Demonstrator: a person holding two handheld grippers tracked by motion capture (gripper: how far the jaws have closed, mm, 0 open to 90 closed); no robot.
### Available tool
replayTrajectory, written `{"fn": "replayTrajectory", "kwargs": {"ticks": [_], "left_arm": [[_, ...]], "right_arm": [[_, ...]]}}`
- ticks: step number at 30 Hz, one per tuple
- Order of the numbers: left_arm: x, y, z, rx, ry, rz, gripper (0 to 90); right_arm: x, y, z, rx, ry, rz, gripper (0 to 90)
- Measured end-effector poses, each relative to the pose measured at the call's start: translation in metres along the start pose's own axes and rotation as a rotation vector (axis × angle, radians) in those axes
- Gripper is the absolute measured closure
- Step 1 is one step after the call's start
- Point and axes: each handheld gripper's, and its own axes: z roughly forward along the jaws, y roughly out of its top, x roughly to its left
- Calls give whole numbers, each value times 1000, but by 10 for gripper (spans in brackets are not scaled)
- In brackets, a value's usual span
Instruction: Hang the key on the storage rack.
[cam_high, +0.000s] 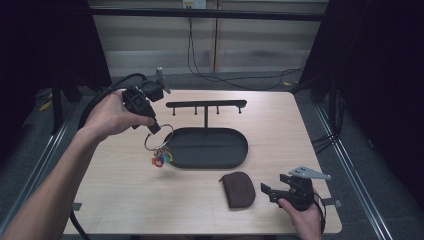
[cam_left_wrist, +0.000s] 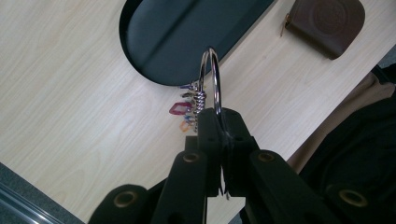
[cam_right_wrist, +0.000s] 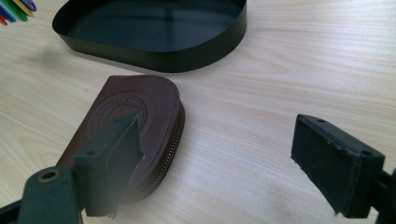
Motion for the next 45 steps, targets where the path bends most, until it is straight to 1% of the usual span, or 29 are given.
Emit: {"fn": "replayTrajectory", "kwargs": {"ticks": [1,3,4,5,7,8,9,10,11,12,15,17,19,21,22,24,25,26,27,31,33,35,36,37,39,42,45], "left_arm": [[2,3,-1,1,-3,-5,882],[4,4,-1,-1,-3,-4,881],[5,5,-1,-1,0,-10,882],[6,5,-1,6,1,-7,882],[8,6,0,12,5,-20,882],[11,7,-1,9,4,-18,881],[11,7,-1,9,4,-18,881],[13,8,-2,9,8,-29,881],[14,9,-2,12,20,-42,881],[17,10,-2,21,19,-40,881],[24,14,-1,27,22,-61,881],[28,18,1,23,9,-57,881],[30,22,2,30,10,-62,881],[31,26,3,38,10,-56,881],[32,28,3,39,12,-65,881],[33,33,4,43,5,-60,881],[32,35,5,45,4,-71,881],[33,37,5,46,12,-73,881],[33,40,5,45,7,-63,881],[33,49,9,54,7,-62,881],[34,54,11,57,13,-56,881],[34,57,13,61,17,-61,881],[36,58,14,66,18,-52,881],[36,60,15,70,23,-62,881],[38,61,17,69,23,-60,881],[39,63,20,80,50,-56,881],[44,64,22,87,57,-64,881]], "right_arm": [[0,0,0,-3,0,-4,157],[0,0,-1,-3,1,-6,157],[0,0,-1,-3,-2,-5,157],[0,-1,-1,-5,2,-4,157],[-1,-1,-1,-4,2,-2,157],[-1,-1,-1,-2,4,-1,156],[-1,-1,-1,-2,4,-1,156],[-1,-1,-1,-2,4,-2,156],[0,-1,-1,-2,1,-1,156],[0,-1,-1,-3,1,0,157],[0,-1,-2,-5,4,-3,157],[0,-1,-2,-6,2,-3,157],[-1,-1,-3,-6,1,0,157],[-1,-1,-3,-8,4,2,156],[-2,-1,-3,-7,4,3,157],[-1,-1,-3,-7,5,2,157],[-1,-1,-3,-5,5,0,157],[-1,-1,-2,-4,3,-3,157],[-1,-1,-2,-5,4,-3,156],[0,-1,-2,-4,9,-4,157],[0,-1,-2,-3,8,-5,156],[0,0,-2,-5,8,-5,156],[-1,-1,-2,-5,8,-5,156],[-1,-1,-2,-5,9,-5,155],[0,0,-1,-5,10,-7,154],[1,-1,-1,-4,12,-8,154],[2,-1,-2,-5,16,-9,154]]}}
